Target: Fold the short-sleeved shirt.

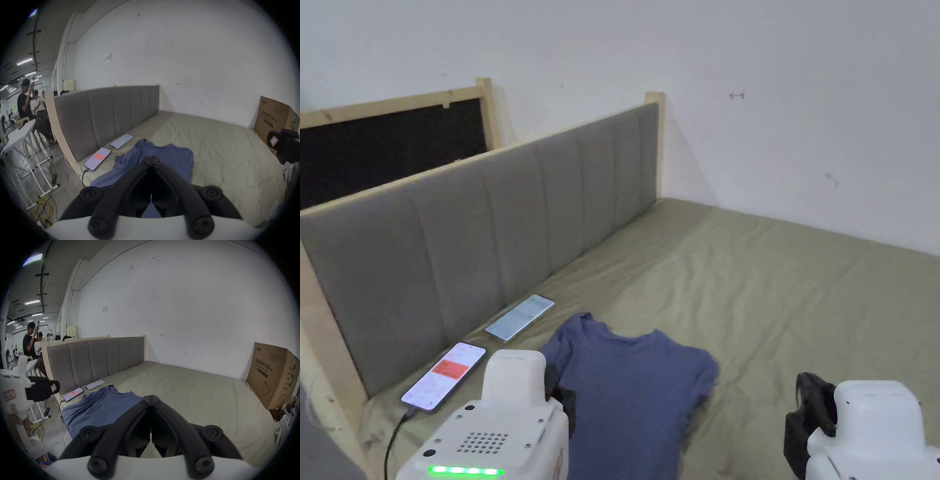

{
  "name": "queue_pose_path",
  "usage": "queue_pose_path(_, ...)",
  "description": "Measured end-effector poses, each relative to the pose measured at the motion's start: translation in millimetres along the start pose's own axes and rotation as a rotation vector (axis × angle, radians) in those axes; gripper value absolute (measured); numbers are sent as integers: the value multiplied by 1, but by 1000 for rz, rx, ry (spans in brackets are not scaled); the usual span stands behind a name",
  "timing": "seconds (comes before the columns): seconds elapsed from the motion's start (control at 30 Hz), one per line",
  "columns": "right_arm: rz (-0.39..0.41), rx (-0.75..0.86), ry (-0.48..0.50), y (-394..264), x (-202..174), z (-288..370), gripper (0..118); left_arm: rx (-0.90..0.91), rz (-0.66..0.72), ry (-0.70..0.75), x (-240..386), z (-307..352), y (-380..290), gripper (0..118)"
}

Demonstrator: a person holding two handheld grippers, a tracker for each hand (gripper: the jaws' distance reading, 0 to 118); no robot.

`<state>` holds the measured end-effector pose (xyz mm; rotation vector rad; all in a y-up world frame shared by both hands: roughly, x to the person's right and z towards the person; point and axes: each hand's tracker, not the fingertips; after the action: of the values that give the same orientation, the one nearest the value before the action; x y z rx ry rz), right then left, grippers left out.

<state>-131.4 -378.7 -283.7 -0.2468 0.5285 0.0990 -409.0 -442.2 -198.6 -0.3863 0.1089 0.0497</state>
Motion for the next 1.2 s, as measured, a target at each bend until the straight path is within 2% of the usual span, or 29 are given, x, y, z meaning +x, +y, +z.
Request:
queue_pose_path(0.13, 1, -44, 4, -13, 11, -18, 0, -182, 23, -33, -33, -66, -14, 0)
queue_pose_path(0.23, 8, -71, 1, -24, 19, -29, 0, -266, 10, 26, -49, -113, -29, 2)
queue_pose_path(0.27, 12, -79, -1, -26, 20, -32, 0, -287, 8, 32, -52, -126, -33, 17)
queue_pose_path(0.3, 16, -91, -4, -29, 22, -35, 0, -316, -2, 27, -58, -139, -37, 41)
queue_pose_path(0.37, 18, -114, -8, -36, 27, -43, 0, -401, 12, 14, -67, -163, -46, 71)
queue_pose_path(0.4, 15, -126, -9, -38, 29, -47, 0, -425, 18, 12, -71, -173, -52, 78)
queue_pose_path(0.47, 10, -151, -14, -44, 32, -55, 0, -438, 24, 20, -75, -191, -62, 80)
queue_pose_path(0.53, 1, -176, -14, -50, 38, -62, 0, -508, -4, 44, -77, -206, -69, 94)
queue_pose_path(0.63, -2, -201, -18, -56, 40, -69, 0, -545, -45, 33, -75, -217, -78, 96)
queue_pose_path(0.67, -3, -207, -19, -58, 42, -71, 0, -534, -58, 40, -72, -216, -78, 95)
queue_pose_path(0.73, -10, -221, -18, -61, 42, -73, 0, -533, -51, 38, -74, -215, -71, 75)
queue_pose_path(0.77, -19, -226, -16, -62, 44, -75, 0, -538, 205, 355, -70, -188, -79, 60)
queue_pose_path(0.83, -38, -237, -11, -63, 44, -76, 0, -534, 196, 362, -68, -189, -78, 16)
queue_pose_path(0.87, -44, -239, -9, -64, 43, -76, 0, -537, 178, 366, -68, -191, -77, 0)
queue_pose_path(1.03, -38, -247, -9, -66, 42, -71, 0, -577, 161, 377, -69, -193, -72, 0)
queue_pose_path(1.2, -63, -250, -25, -62, 53, -61, 0, -541, 332, 327, -80, -179, -65, 0)
